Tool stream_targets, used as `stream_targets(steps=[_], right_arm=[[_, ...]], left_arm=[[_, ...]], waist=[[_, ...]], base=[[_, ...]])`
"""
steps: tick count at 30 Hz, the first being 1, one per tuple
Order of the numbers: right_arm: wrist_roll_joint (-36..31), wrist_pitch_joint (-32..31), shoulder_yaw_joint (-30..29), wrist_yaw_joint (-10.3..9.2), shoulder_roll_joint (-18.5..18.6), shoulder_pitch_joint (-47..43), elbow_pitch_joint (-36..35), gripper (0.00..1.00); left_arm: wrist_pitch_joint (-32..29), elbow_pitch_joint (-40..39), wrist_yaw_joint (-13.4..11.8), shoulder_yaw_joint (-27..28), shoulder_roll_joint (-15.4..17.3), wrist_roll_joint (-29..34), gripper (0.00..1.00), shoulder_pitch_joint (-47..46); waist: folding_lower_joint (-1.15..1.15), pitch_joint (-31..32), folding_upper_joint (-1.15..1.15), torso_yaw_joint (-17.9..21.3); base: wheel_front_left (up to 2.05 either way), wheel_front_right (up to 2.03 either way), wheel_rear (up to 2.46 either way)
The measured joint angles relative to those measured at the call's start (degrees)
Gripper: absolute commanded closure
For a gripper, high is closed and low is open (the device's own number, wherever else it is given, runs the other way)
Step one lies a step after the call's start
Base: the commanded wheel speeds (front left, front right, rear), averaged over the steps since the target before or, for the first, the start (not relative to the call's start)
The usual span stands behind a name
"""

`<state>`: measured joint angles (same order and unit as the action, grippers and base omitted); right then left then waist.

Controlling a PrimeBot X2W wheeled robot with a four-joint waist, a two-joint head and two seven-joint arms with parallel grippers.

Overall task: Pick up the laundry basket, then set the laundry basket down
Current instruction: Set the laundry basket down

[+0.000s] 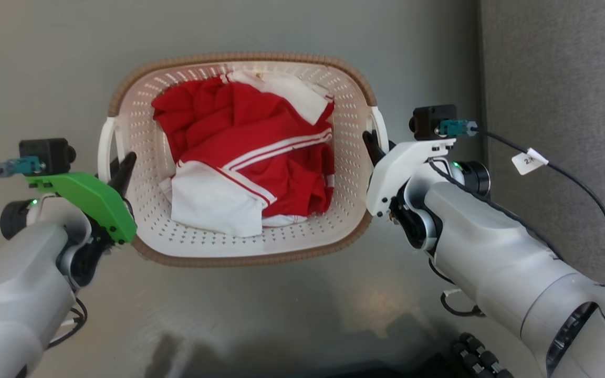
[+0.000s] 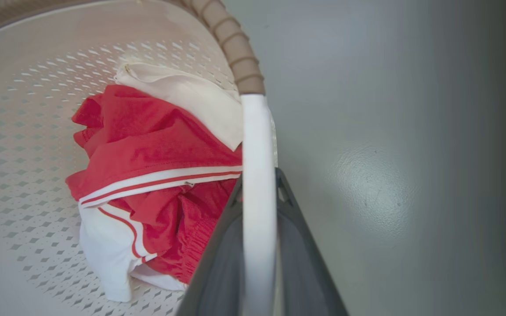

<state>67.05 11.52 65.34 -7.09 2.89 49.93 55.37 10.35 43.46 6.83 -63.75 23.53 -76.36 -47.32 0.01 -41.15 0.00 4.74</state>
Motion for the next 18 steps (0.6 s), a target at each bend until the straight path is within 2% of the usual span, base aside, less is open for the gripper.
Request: stream_targets(steps=[6,18], right_arm=[[0.0,1.0,-0.3,-0.02,-0.1,1.9,-0.8,1.0],[0.5,2.2,-2.8,0.01,-0.6,2.9,2.1,1.0]], left_arm=[[0.8,-0.9,0.0,-0.3,1.3,0.5,1.0,-1.9],[1.8,-2.4,0.0,-1.3,1.4,0.5,1.0,-3.2]], waist=[[0.0,-4.2,0.0,-0.1],[0.0,-10.2,0.0,0.5]], base=[[0.0,0.0,0.0],[0.0,0.0,0.0]])
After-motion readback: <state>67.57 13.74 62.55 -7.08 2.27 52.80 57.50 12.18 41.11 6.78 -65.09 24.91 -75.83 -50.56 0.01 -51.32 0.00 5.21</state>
